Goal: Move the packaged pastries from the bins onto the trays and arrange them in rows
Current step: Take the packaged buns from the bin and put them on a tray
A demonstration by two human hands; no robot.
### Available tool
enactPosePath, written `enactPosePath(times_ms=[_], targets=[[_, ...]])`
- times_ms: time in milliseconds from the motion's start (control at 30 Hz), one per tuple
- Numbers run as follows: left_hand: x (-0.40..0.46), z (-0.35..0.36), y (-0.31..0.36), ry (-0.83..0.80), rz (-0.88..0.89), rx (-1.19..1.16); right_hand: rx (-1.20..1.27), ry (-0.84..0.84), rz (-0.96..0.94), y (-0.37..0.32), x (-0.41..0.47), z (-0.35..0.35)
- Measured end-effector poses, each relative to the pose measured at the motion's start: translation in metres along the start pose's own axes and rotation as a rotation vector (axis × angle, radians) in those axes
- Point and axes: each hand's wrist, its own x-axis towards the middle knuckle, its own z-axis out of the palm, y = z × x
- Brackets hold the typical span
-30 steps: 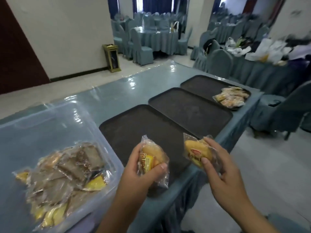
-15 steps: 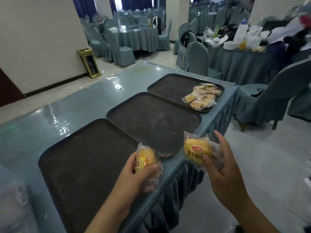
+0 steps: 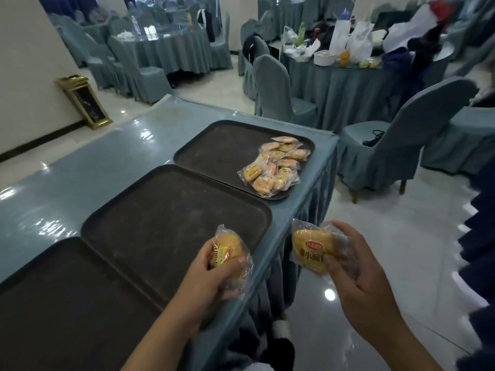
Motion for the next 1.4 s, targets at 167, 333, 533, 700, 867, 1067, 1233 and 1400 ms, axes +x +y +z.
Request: enactPosePath(times_ms=[167,333,533,700,867,1067,1233,1400], targets=[[0.125,0.028,0.021,0.041,0.007,0.003,-0.136,-0.027,0.037,0.014,0.105,-0.035],[0.228,0.055,0.057,0.073,0.011,-0.033,-0.201,-0.073,0.084,0.014,0.197,-0.054],[0.308,0.069,0.084,0.103,0.028,0.048,-0.183,-0.129,0.141,0.039,0.278,-0.055],[0.351,0.06,0.084,0.182,0.062,0.21,-0.259,-0.295,0.102,0.064,0.363,-0.042],[0.392,0.048,0.076,0.286,-0.017,0.405,-0.376,-0.517,-0.041,0.093,0.458,-0.015],[0.43,0.064,0.096,0.321,-0.201,0.826,-0.543,-0.772,-0.317,0.121,0.557,0.037],[0.44,0.085,0.084,-0.09,-0.649,1.087,-1.041,-1.377,-0.501,0.134,0.593,0.061],[0.437,0.1,0.064,0.395,-0.461,0.792,-0.896,-1.29,-0.568,0.152,0.616,0.078]])
